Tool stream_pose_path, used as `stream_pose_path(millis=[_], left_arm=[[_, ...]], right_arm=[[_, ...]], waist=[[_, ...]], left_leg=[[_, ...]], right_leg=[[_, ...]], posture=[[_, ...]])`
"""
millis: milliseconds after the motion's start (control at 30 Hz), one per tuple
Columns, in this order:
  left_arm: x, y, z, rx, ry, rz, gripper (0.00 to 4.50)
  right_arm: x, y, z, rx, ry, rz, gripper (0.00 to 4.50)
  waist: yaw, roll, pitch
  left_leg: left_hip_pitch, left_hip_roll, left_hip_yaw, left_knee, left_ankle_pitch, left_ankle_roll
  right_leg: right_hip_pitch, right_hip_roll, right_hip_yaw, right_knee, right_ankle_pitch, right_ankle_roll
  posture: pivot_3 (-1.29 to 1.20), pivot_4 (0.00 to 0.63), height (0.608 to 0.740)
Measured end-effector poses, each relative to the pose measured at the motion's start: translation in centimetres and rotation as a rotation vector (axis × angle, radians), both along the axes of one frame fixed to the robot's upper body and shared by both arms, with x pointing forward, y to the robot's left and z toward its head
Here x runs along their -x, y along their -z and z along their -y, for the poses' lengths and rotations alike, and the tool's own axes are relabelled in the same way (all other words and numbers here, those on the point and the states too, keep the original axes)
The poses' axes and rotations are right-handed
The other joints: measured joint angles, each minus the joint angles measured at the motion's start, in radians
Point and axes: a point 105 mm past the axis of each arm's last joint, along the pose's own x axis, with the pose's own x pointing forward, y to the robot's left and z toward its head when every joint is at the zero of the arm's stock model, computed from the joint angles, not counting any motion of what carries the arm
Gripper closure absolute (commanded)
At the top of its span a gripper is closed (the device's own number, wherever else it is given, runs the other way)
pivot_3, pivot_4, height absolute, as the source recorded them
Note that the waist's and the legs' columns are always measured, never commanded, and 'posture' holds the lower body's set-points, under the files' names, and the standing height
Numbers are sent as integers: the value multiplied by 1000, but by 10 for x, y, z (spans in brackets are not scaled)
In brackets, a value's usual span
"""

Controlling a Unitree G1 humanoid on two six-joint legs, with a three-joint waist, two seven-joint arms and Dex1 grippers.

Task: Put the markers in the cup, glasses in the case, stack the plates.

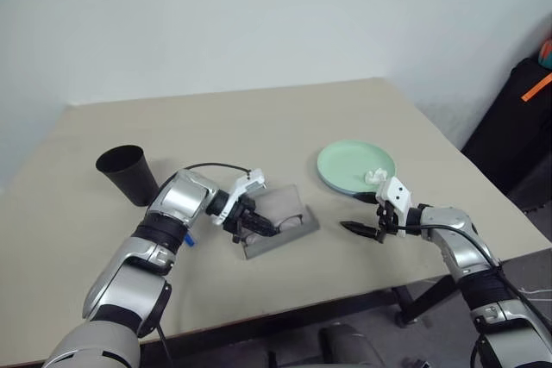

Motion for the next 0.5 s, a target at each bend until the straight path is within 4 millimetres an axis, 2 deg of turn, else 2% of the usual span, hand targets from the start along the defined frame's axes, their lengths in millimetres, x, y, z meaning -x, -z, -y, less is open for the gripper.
stream_pose_path(millis=[167, 500], left_arm=[[12, -3, 2, 5, 60, -3, 4485], [6, 5, 7, -18, 34, 46, 4485]], right_arm=[[0, 0, 0, 0, 0, -1, 186], [1, 2, 1, 2, 3, -11, 186]], waist=[[0, 0, 0], [0, 0, 0]], left_leg=[[1, 0, 0, 0, 0, 0], [1, 0, 0, 1, 0, 0]], right_leg=[[0, 0, 0, 0, -1, -1], [1, 0, 0, 0, -1, -2]], posture=[[0, 0, 740], [0, 0, 740]])
